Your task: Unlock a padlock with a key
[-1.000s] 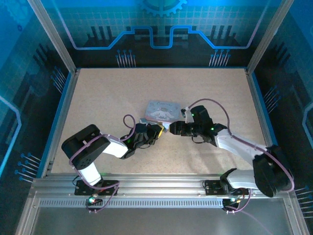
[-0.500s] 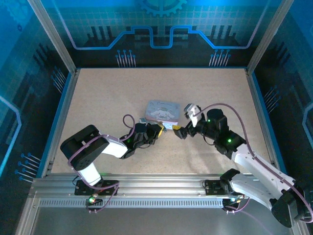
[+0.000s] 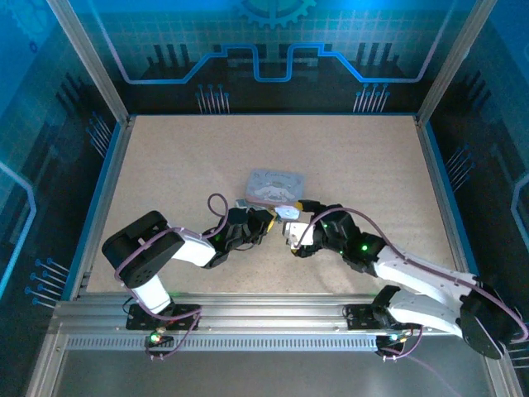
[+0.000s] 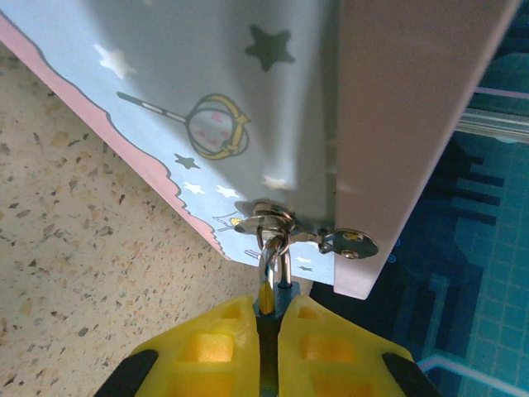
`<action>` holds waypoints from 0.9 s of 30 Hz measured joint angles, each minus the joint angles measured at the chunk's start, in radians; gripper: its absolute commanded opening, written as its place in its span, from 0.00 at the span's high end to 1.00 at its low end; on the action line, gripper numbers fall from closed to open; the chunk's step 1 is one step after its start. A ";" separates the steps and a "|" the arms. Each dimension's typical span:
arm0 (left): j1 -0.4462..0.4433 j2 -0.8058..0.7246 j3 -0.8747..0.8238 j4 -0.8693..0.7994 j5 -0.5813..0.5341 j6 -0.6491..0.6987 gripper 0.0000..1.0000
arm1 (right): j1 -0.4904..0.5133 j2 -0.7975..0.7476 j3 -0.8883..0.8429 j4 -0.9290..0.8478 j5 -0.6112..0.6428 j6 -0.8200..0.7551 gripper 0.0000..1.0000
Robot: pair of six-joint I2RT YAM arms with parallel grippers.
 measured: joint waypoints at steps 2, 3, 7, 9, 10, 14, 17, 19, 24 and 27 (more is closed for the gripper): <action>0.000 0.000 0.000 0.000 0.000 -0.006 0.98 | 0.009 0.053 0.000 0.035 0.014 -0.011 0.04; 0.000 0.000 0.000 0.000 0.000 -0.010 0.98 | 0.014 0.080 0.000 0.051 0.022 -0.016 0.06; 0.000 0.000 0.000 0.000 0.000 -0.014 0.98 | 0.026 0.180 0.001 0.107 0.036 -0.032 0.21; 0.000 0.000 0.000 -0.001 0.000 -0.014 0.98 | 0.027 0.223 0.007 0.123 0.046 -0.034 0.27; 0.000 0.000 0.000 -0.001 0.000 -0.015 0.98 | 0.027 0.239 0.012 0.126 0.051 -0.035 0.29; 0.000 0.000 0.000 -0.001 0.000 -0.018 0.98 | 0.027 0.282 0.031 0.145 0.066 -0.034 0.39; 0.000 0.000 0.000 -0.001 0.000 -0.018 0.98 | 0.027 0.300 0.038 0.164 0.078 -0.027 0.46; 0.000 0.000 0.000 -0.001 0.000 -0.018 0.98 | 0.027 0.307 0.039 0.180 0.082 -0.020 0.50; 0.000 0.000 0.000 -0.002 0.000 -0.021 0.98 | 0.027 0.323 0.047 0.198 0.095 -0.011 0.59; 0.000 0.000 0.000 -0.002 0.000 -0.021 0.98 | 0.027 0.332 0.052 0.207 0.105 -0.003 0.66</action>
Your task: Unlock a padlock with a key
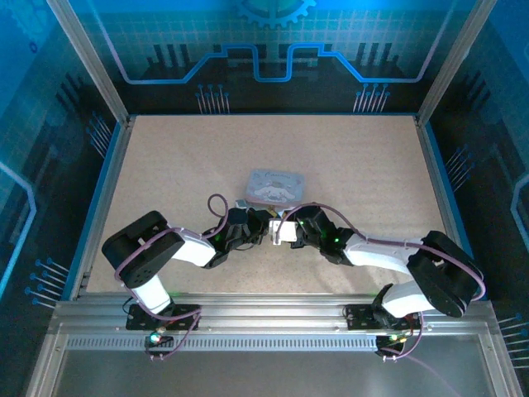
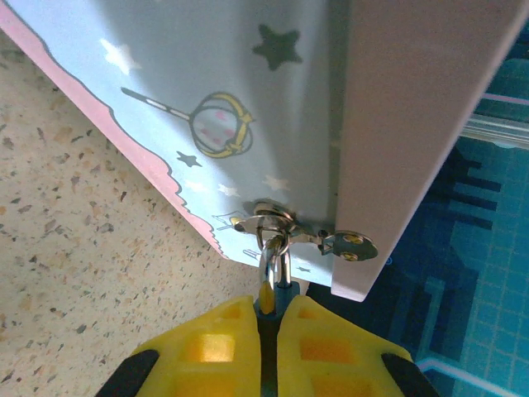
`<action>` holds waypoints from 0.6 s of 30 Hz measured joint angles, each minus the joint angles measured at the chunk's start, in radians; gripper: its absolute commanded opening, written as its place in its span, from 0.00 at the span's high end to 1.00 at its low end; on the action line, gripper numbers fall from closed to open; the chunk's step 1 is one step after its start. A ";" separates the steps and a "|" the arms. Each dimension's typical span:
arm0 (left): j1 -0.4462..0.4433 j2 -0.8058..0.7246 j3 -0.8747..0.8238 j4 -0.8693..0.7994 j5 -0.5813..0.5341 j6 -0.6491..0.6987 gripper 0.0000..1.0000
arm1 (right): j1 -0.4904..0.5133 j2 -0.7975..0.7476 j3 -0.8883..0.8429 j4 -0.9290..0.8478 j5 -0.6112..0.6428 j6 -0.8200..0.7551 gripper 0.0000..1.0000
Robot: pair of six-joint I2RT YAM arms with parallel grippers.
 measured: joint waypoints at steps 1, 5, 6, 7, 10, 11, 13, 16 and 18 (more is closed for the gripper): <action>0.000 0.000 0.000 0.000 0.000 0.000 0.98 | 0.000 0.003 0.002 0.005 0.003 0.002 0.66; 0.000 0.000 0.000 0.000 0.000 0.000 0.98 | 0.002 0.025 0.010 0.026 0.017 0.001 0.70; 0.000 0.000 0.000 0.000 0.000 0.000 0.98 | 0.004 0.031 0.011 0.029 0.020 0.001 0.71; 0.000 0.000 0.000 0.000 0.000 0.000 0.98 | 0.005 0.035 0.013 0.031 0.022 0.001 0.71; 0.000 0.000 0.000 0.000 0.000 0.000 0.98 | 0.006 0.052 0.017 0.036 0.025 0.002 0.74; 0.000 0.000 0.000 0.000 0.000 0.000 0.98 | 0.006 0.058 0.019 0.037 0.026 0.002 0.74; 0.000 0.000 0.000 0.000 0.000 0.000 0.98 | 0.006 0.064 0.021 0.038 0.029 0.004 0.75; 0.000 0.000 0.000 -0.002 0.000 0.000 0.98 | 0.008 0.070 0.021 0.045 0.033 0.007 0.80; 0.000 0.000 0.000 -0.002 0.000 0.000 0.98 | 0.012 0.073 0.023 0.047 0.034 0.010 0.83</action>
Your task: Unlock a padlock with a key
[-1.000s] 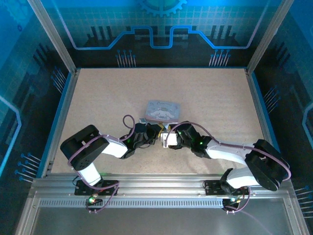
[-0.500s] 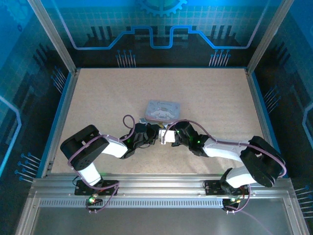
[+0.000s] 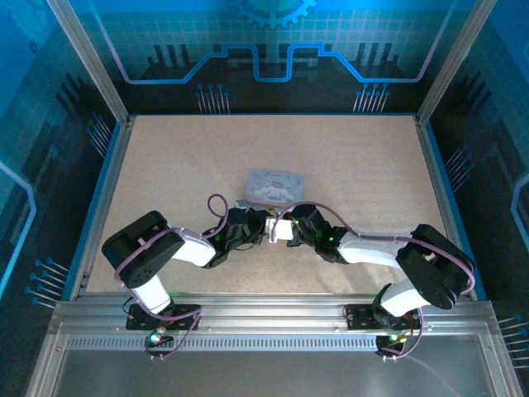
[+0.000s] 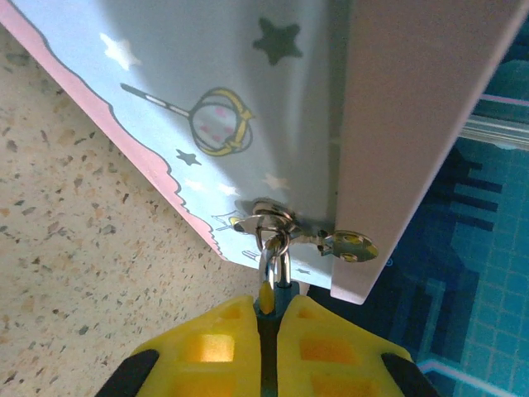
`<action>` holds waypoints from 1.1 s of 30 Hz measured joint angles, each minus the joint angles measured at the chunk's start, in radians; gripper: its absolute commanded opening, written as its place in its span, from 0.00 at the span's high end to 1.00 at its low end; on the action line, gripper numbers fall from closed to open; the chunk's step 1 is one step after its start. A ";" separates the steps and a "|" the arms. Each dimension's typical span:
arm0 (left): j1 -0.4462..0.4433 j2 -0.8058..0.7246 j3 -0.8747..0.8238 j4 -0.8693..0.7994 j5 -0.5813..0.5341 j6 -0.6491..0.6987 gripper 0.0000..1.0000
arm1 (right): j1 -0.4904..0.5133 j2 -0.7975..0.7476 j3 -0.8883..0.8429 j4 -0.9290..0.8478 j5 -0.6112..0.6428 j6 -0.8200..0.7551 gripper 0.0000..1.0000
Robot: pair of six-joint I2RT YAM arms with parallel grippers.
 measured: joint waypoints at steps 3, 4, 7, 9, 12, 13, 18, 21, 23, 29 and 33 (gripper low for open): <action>0.000 0.000 0.000 -0.002 -0.003 0.000 0.98 | 0.004 0.007 0.001 0.005 0.003 0.008 0.88; 0.000 0.000 0.000 -0.003 -0.003 0.000 0.98 | 0.005 0.008 0.001 0.006 0.005 0.013 0.90; 0.000 0.000 0.000 -0.004 -0.011 -0.001 0.98 | 0.006 0.008 0.002 0.006 0.008 0.026 0.96; 0.000 0.000 0.000 -0.004 -0.014 -0.001 0.98 | 0.007 0.008 0.002 0.006 0.009 0.037 0.97; 0.000 0.000 0.000 -0.004 -0.016 -0.001 0.98 | 0.007 0.008 0.003 0.006 0.012 0.069 0.99; 0.000 0.000 0.000 -0.004 -0.017 -0.001 0.98 | 0.008 0.008 0.003 0.006 0.012 0.084 0.99; 0.000 0.000 0.002 -0.004 -0.018 -0.003 0.98 | 0.011 0.008 0.003 0.005 0.017 0.171 1.00; 0.000 0.000 0.002 -0.003 -0.018 -0.008 0.98 | 0.012 0.004 0.004 0.001 0.019 0.223 1.00; 0.000 0.000 0.002 -0.002 -0.018 -0.010 0.98 | 0.013 -0.001 0.004 -0.006 0.019 0.257 1.00; 0.000 0.000 0.007 -0.001 -0.017 -0.019 0.95 | 0.013 -0.006 0.005 -0.011 0.023 0.373 1.00; 0.000 0.000 0.007 -0.001 -0.018 -0.019 0.80 | 0.013 -0.006 0.005 -0.009 0.010 0.466 1.00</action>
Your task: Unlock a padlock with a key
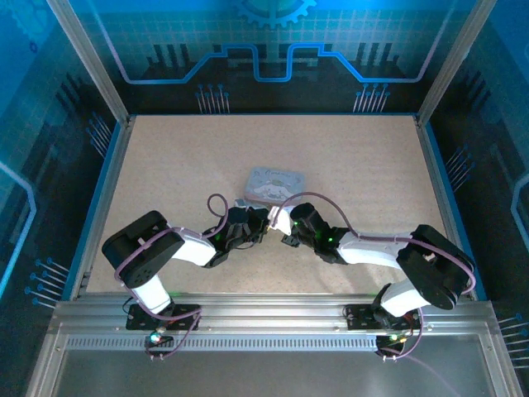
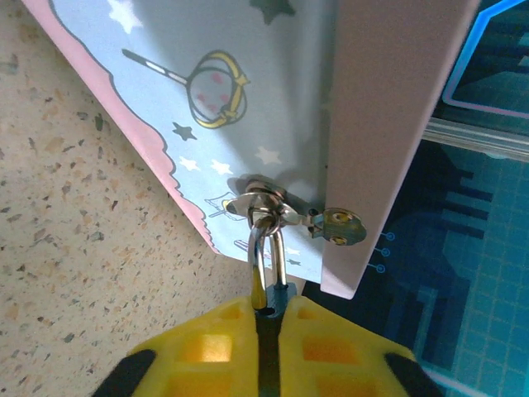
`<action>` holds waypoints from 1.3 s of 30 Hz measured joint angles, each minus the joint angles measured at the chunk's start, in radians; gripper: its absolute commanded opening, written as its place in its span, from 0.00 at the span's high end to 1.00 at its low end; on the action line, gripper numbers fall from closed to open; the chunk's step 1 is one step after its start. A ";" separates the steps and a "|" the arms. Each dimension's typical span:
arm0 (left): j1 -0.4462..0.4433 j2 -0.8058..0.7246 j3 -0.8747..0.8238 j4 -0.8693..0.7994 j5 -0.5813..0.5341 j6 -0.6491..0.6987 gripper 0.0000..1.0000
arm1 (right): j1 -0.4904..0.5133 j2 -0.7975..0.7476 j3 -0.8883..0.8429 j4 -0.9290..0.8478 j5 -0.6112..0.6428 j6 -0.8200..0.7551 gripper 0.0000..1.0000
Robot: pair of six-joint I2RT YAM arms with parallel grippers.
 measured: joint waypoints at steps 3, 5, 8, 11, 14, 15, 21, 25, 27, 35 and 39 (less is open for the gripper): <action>0.000 0.000 0.000 -0.002 0.000 0.005 0.75 | -0.010 0.001 -0.003 0.013 -0.035 0.079 1.00; 0.000 0.000 0.000 -0.004 0.000 0.011 0.70 | -0.025 0.003 -0.015 0.031 -0.061 0.123 1.00; 0.000 0.000 0.000 -0.016 0.000 0.027 0.66 | -0.050 0.012 -0.040 0.068 -0.096 0.178 1.00; 0.000 -0.017 0.000 -0.057 -0.001 0.046 0.61 | -0.068 0.014 -0.052 0.092 -0.128 0.212 1.00; 0.000 -0.065 -0.010 -0.097 -0.004 0.057 0.58 | -0.090 0.014 -0.061 0.115 -0.164 0.246 1.00; 0.002 -0.084 -0.018 -0.107 -0.006 0.064 0.57 | -0.099 0.014 -0.066 0.121 -0.179 0.257 1.00; 0.056 -0.273 -0.047 -0.315 -0.009 0.156 0.46 | -0.165 -0.002 -0.101 0.156 -0.281 0.367 1.00; 0.113 -0.454 -0.013 -0.571 -0.036 0.281 0.39 | -0.218 -0.054 -0.121 0.127 -0.344 0.450 1.00; 0.146 -0.532 0.013 -0.678 -0.049 0.344 0.37 | -0.245 -0.076 -0.121 0.106 -0.380 0.489 1.00; 0.274 -0.601 0.108 -0.930 -0.035 0.536 0.29 | -0.332 -0.105 -0.121 0.026 -0.483 0.608 1.00; 0.299 -0.512 0.179 -0.962 0.026 0.608 0.25 | -0.368 -0.121 -0.120 -0.019 -0.518 0.658 1.00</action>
